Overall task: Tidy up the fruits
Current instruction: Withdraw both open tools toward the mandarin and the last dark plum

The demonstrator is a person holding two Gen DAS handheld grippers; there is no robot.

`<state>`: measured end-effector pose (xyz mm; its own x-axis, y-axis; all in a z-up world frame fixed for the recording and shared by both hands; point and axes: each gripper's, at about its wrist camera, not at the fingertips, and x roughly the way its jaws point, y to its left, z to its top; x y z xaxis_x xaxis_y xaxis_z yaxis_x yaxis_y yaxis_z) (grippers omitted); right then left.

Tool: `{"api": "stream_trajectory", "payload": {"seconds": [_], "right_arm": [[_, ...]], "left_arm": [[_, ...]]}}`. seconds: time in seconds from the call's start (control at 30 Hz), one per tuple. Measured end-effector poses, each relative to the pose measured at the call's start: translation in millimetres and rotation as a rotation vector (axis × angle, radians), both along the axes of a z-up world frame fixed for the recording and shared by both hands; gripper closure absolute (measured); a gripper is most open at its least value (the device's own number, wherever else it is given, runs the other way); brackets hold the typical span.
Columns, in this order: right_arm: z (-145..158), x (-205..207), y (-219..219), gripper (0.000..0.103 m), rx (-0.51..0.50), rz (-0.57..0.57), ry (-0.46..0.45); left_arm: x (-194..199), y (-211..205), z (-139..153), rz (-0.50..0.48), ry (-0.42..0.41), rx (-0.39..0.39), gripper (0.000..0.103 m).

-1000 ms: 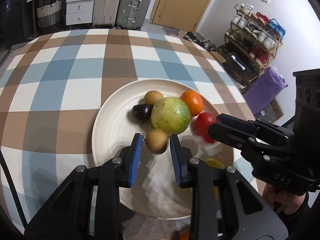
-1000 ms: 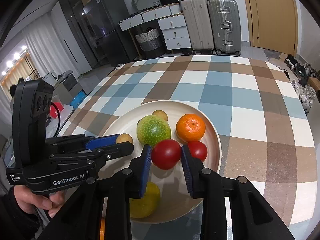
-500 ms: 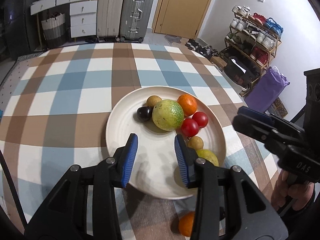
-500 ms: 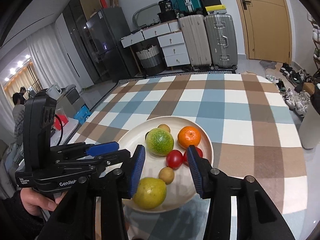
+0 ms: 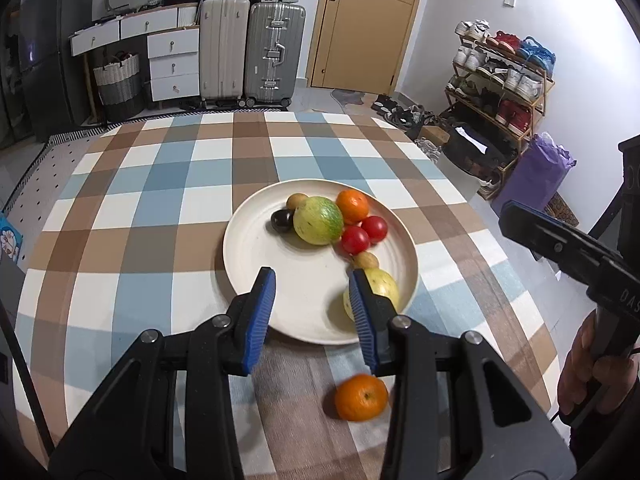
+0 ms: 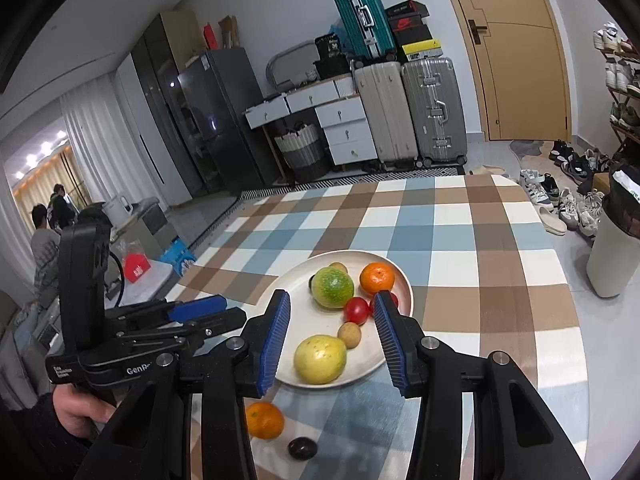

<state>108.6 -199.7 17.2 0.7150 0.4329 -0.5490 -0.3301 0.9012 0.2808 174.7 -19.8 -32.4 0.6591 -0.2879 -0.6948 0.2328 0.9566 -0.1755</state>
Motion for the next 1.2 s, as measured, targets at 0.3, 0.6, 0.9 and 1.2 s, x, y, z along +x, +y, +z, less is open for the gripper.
{"api": "stream_trajectory", "payload": {"seconds": [0.3, 0.6, 0.9, 1.2], "right_arm": [[-3.6, -38.7, -4.3, 0.028, 0.041, -0.020, -0.025], [-14.4, -68.4, -11.0, 0.015, 0.074, -0.044, -0.026], [-36.4, -86.2, -15.6, 0.009, 0.104, -0.050, 0.012], [-61.1, -89.4, -16.1, 0.009, 0.112, -0.061, 0.058]], "left_arm": [[-46.3, -1.1, 4.7, 0.039, -0.065, 0.039, 0.036], [-75.2, 0.6, -6.7, 0.053, -0.049, 0.035, 0.009], [-88.7, 0.9, -30.7, 0.078, -0.018, 0.039, 0.001], [-80.0, 1.4, -53.2, 0.085, 0.016, 0.047, 0.001]]}}
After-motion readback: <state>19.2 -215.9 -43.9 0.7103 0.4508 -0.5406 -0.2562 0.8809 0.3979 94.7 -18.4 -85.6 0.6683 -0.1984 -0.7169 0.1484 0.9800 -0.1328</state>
